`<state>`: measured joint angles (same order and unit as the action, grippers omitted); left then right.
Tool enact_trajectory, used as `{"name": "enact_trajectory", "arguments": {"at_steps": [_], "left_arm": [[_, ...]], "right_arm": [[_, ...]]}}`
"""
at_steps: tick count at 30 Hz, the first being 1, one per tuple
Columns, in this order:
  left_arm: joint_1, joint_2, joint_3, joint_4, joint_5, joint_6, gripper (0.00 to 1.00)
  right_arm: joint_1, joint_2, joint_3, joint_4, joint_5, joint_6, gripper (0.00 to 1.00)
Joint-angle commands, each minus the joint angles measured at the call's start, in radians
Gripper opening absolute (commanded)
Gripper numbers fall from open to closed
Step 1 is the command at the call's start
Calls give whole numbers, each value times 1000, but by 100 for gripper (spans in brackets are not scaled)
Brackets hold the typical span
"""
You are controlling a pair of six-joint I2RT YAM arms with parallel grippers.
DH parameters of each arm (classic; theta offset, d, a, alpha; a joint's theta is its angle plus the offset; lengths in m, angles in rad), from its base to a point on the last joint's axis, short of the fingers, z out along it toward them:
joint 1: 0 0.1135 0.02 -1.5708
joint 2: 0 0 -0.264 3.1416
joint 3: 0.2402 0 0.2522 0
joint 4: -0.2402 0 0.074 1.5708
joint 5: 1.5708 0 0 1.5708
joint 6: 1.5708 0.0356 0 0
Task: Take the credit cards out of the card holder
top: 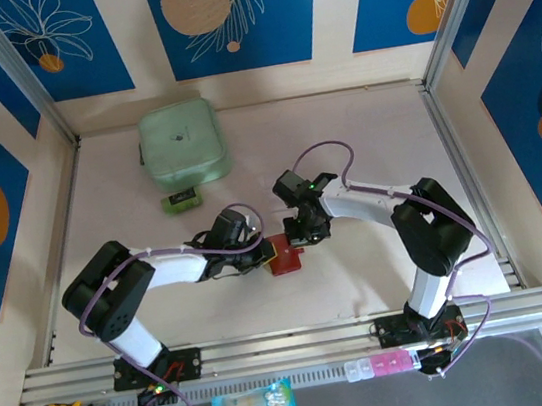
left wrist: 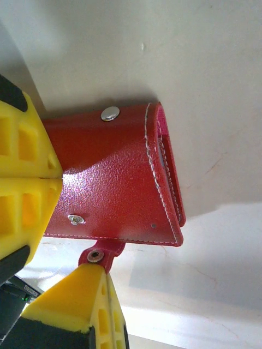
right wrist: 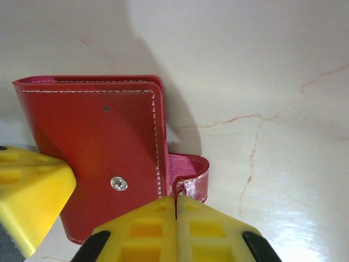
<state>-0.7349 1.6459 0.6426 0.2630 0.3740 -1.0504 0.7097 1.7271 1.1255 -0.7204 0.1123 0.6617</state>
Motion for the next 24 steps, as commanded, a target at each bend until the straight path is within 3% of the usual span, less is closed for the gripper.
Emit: {"name": "enact_trajectory", "arguments": {"at_steps": [1,6,9,24], "left_arm": [[7,15,7,-91,7,1,0],[7,3,51,-106,32,10,3],[7,-4,67,-114,37,16,5],[6,-15,89,-112,49,20,9]], "right_arm": [[-9,-35,-19,-25,-6,-4,7],[-19,-32,-18,-31,-5,-5,23],[-22,-28,-15,-33,3,-9,28],[-24,-2,20,-85,88,-12,19]]}}
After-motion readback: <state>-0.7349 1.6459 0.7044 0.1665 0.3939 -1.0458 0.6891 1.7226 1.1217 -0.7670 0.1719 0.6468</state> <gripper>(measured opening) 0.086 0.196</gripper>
